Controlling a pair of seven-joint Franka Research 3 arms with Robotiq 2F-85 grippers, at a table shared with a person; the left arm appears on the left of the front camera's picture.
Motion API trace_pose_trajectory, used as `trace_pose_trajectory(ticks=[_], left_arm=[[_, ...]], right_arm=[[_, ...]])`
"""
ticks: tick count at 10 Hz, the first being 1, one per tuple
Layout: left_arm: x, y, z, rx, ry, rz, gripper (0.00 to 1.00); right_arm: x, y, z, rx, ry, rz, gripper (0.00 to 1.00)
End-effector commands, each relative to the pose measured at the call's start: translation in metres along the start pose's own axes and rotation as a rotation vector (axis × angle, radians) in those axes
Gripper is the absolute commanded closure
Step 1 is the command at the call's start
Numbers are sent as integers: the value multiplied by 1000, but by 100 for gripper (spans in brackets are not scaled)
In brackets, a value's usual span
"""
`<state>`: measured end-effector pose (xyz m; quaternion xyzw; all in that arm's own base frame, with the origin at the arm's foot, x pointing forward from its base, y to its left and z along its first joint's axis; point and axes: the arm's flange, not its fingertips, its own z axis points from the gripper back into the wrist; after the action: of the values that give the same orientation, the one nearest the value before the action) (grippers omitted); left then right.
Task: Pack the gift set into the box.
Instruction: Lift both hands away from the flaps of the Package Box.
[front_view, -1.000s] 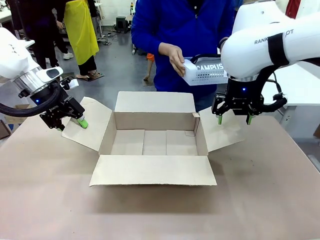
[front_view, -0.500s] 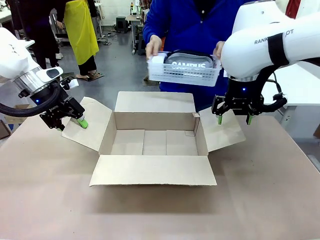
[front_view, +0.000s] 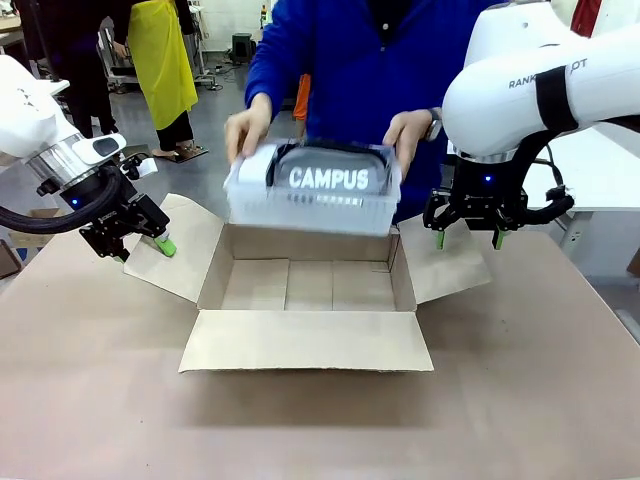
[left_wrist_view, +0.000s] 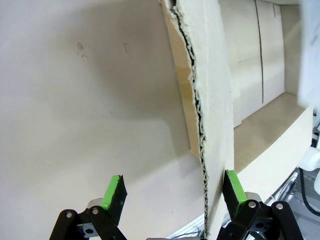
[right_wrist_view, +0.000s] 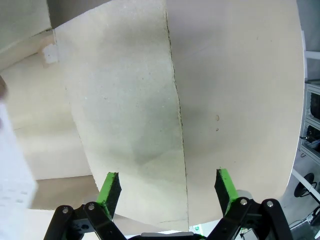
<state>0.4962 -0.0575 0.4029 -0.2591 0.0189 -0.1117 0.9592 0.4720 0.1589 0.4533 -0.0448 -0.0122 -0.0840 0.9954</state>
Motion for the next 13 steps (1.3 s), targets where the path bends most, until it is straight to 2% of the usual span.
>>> trace_pose_trajectory(ticks=[1, 13], left_arm=[[-2, -1, 2, 11, 0, 8, 0], [0, 0, 0, 0, 0, 0, 0]], right_arm=[[1, -1, 3, -14, -5, 2, 0], [0, 0, 0, 0, 0, 0, 0]])
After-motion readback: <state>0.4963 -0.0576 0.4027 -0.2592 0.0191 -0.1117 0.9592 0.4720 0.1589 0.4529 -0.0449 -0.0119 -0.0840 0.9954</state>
